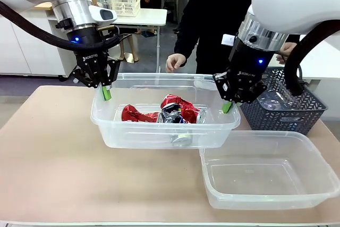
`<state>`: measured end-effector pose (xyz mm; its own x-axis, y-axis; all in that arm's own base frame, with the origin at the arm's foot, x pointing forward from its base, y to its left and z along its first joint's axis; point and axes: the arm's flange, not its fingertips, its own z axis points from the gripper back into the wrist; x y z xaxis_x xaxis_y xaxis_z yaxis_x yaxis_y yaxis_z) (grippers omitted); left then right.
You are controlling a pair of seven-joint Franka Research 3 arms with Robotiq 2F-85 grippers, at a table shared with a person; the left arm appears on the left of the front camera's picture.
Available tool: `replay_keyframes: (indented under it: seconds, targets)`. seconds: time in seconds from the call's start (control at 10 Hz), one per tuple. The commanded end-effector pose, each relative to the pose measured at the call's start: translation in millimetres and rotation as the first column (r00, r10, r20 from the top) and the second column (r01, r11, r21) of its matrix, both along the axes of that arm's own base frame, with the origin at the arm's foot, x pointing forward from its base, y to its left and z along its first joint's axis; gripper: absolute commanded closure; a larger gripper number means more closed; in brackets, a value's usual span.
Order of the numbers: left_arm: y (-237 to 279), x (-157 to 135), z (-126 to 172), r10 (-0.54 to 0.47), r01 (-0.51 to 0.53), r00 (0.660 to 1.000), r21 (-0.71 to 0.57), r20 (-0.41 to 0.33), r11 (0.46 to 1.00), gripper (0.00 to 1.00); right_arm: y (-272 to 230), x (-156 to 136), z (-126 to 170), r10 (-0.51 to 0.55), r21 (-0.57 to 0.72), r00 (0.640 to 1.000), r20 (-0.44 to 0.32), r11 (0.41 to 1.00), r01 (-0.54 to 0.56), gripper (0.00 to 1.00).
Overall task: Sort the waste into each basket.
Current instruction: Offer the picked Organizing box to the human.
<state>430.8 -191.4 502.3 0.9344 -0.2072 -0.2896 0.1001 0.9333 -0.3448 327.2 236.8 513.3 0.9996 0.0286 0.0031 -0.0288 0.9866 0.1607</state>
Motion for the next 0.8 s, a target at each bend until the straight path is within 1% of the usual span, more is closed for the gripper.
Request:
replay_keyframes:
  seconds: [0.0, 0.5, 0.6, 0.7]
  targets:
    - [-1.9, -2.6, 6.3, 0.000, 0.000, 1.000, -0.020, -0.005, 1.000, 0.96, -1.7, 2.3, -0.4, -0.003, 0.003, 1.000, -0.006, 1.000, 0.003, 0.95]
    - [-1.9, -2.6, 6.3, 0.000, 0.000, 1.000, -0.020, -0.005, 1.000, 0.96, -1.7, 2.3, -0.4, -0.003, 0.003, 1.000, -0.006, 1.000, 0.003, 0.95]
    - [0.0, 0.0, 0.0, 0.000, 0.000, 1.000, 0.000, 0.000, 1.000, 0.96, 0.0, 0.0, 0.0, 0.000, 0.000, 1.000, 0.000, 1.000, 0.000, 0.95]
    - [-6.6, 22.5, 6.5, -0.022, 0.022, 1.000, 0.020, -0.001, 1.000, 0.96, 3.2, 31.0, 2.3, 0.004, -0.025, 0.999, -0.038, 1.000, -0.005, 0.95]
